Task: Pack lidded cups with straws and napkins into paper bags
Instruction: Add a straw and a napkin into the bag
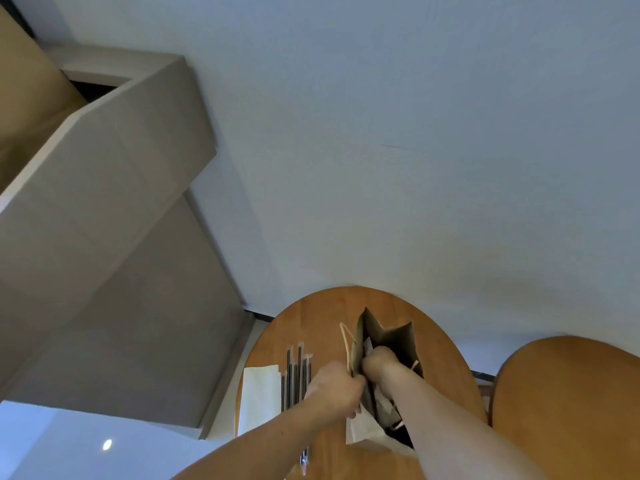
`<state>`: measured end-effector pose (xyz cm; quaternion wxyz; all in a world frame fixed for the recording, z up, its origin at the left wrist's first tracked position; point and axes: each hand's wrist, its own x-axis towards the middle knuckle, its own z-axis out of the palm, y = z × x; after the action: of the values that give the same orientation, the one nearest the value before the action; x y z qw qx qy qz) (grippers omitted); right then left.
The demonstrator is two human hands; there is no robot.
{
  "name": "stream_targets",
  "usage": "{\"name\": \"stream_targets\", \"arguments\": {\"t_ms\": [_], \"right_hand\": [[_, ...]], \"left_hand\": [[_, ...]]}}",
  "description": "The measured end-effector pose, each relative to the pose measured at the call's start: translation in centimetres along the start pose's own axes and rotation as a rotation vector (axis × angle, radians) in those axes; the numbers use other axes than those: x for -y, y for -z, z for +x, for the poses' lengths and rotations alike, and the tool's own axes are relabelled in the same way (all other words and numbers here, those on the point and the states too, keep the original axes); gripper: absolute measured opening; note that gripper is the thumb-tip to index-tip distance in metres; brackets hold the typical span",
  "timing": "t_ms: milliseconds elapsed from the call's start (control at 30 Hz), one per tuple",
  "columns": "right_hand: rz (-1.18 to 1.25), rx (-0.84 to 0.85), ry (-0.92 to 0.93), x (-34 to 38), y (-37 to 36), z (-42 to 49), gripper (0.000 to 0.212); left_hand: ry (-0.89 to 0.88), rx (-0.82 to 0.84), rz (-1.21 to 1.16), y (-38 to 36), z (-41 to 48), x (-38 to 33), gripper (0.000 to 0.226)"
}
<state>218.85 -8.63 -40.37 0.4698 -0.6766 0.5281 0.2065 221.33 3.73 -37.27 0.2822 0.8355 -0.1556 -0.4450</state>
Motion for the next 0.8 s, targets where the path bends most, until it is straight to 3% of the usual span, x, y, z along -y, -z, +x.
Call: {"name": "stream_targets", "arguments": {"t_ms": [100, 333, 500, 567, 700, 767, 800], "right_hand": [[0.027, -0.002, -0.022, -0.8, 0.0, 0.6, 0.029], [-0.415, -0.087, 0.088, -2.1, 0.6, 0.1, 0.006], [-0.594, -0.043, 0.237, 1.1, 1.8, -3.1, 0.037], [-0.764, -0.040, 0.312, 2.2, 3.3, -5.0, 0.037], [-0.954, -0.298, 0.619, 1.8, 6.8, -7.3, 0.035], [-0.799, -0.463, 0.714, 0.6, 8.5, -7.0, 0.044], [-0.660, -0.477, 0.679, -0.1, 9.3, -6.6, 0.051]], "left_hand": [[-0.016, -0.025, 0.001, 0.4, -0.1, 0.3, 0.031], [-0.005, -0.046, 0.018, 1.0, 0.1, 1.2, 0.028], [-0.034, -0.038, -0.004, 0.9, 0.5, 0.7, 0.026], [-0.058, -0.042, -0.029, 0.9, 0.6, 0.4, 0.024], [-0.081, 0.008, -0.106, 0.8, 0.5, 0.1, 0.018], [-0.100, 0.050, -0.130, 0.3, 0.4, 0.2, 0.027], [-0.114, 0.068, -0.127, 0.1, 0.3, 0.2, 0.031]]}}
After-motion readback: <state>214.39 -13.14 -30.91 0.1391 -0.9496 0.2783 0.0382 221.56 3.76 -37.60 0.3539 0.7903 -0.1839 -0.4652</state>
